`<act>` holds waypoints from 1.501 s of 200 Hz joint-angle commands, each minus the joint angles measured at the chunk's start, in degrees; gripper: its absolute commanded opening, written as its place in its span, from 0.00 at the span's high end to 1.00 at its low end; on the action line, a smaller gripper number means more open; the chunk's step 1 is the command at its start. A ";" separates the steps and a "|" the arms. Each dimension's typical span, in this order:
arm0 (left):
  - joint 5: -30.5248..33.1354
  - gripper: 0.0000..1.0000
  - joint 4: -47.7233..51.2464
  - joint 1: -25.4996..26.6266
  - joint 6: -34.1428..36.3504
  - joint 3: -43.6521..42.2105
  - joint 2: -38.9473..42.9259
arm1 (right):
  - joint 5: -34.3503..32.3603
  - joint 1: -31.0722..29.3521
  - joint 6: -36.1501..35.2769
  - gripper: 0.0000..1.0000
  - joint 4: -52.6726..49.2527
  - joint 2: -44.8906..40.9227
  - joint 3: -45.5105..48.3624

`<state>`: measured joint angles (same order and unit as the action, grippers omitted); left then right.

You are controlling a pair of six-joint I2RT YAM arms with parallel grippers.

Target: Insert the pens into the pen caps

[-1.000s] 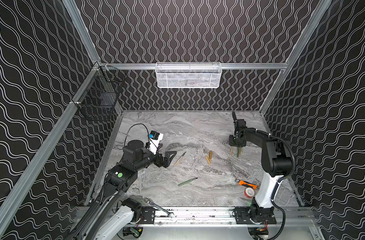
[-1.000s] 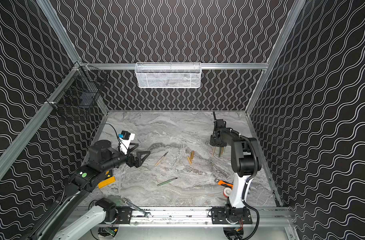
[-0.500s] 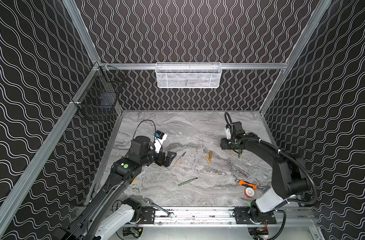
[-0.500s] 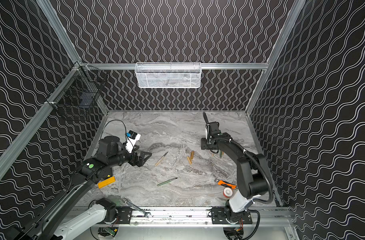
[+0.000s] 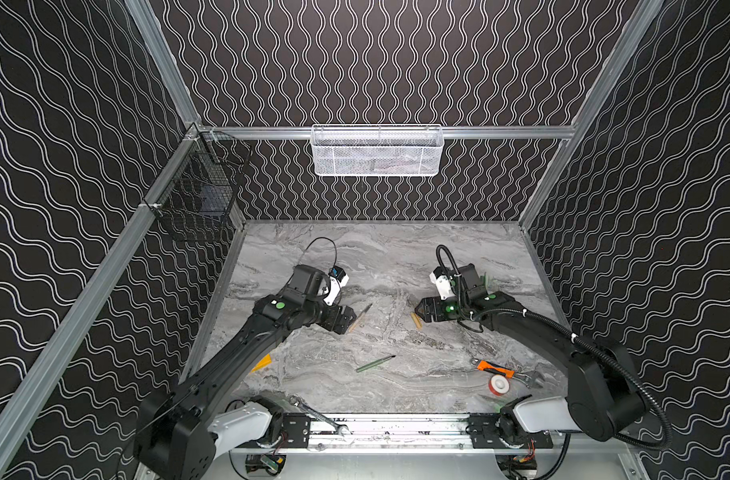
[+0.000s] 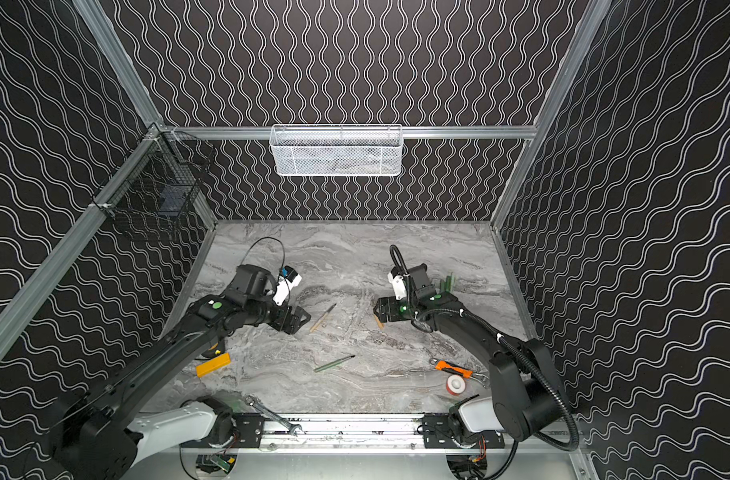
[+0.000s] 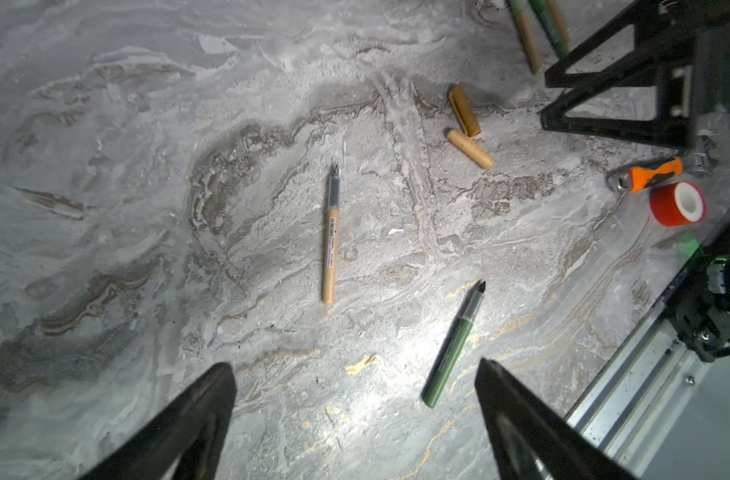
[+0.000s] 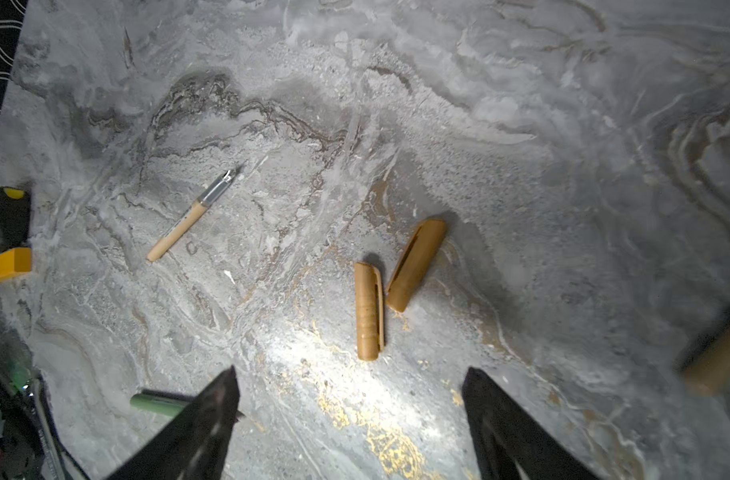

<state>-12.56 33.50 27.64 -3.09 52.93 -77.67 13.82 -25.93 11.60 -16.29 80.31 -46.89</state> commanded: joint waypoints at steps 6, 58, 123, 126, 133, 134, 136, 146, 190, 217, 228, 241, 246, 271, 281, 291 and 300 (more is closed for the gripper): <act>1.92 0.18 -2.35 0.91 -2.62 1.27 -5.33 | 1.29 -0.95 2.89 0.13 4.98 -1.07 2.50; 4.10 0.27 -2.99 2.34 -1.39 6.43 -17.59 | 0.07 -0.93 2.70 0.12 5.01 -4.94 5.97; 9.67 0.55 -4.49 7.12 1.14 12.81 -33.01 | 0.24 -0.92 2.60 0.12 3.68 -10.92 7.43; 9.90 0.56 -4.69 7.23 0.96 12.81 -33.25 | 0.19 -0.92 2.56 0.12 3.46 -11.20 7.43; 10.70 0.56 -5.20 7.29 0.73 12.43 -33.78 | 0.02 -0.96 2.56 0.12 3.01 -11.93 7.50; 10.84 0.56 -5.33 7.32 0.68 12.45 -33.82 | 0.00 -0.96 2.56 0.12 2.97 -12.06 7.51; 11.05 0.56 -5.49 7.34 0.64 12.33 -33.90 | -0.02 -0.90 2.51 0.12 2.88 -12.27 7.56; 11.92 0.61 -6.63 7.34 0.36 11.68 -34.33 | -0.10 -0.91 2.42 0.12 2.46 -13.42 7.92; 12.62 0.62 -6.35 7.34 0.45 13.37 -37.64 | -0.99 -0.89 1.77 0.12 0.93 -15.32 8.14; 11.91 0.63 -6.42 7.36 -0.36 13.62 -38.58 | -1.06 -0.89 2.02 0.12 1.25 -15.71 8.13; 11.04 0.63 -6.51 7.37 -0.42 13.73 -39.04 | -1.08 -0.90 2.19 0.12 1.43 -15.78 8.18; 10.15 0.64 -6.43 7.47 -0.81 13.80 -39.90 | -0.99 -0.93 2.18 0.12 1.64 -15.49 8.09; 9.83 0.65 -6.51 7.46 -0.90 13.75 -40.05 | -0.99 -0.93 2.14 0.12 1.62 -15.45 8.05; 9.17 0.68 -6.95 7.91 -1.70 13.04 -40.35 | -1.08 -0.94 2.11 0.12 1.69 -14.93 7.69; 9.34 0.70 -7.20 8.34 -2.13 12.65 -40.29 | -0.99 -0.91 2.20 0.12 1.85 -14.71 7.61; 9.54 0.72 -7.30 8.94 -2.50 12.34 -40.05 | -0.93 -0.93 2.20 0.12 1.96 -14.42 7.50; 9.73 0.74 -7.52 9.46 -2.66 11.86 -39.85 | -0.90 -0.91 2.26 0.12 2.05 -13.99 7.35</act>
<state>-0.43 23.49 35.97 -4.01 66.19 -116.88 12.91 -26.79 13.89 -14.35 65.65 -38.85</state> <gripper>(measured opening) 0.281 0.882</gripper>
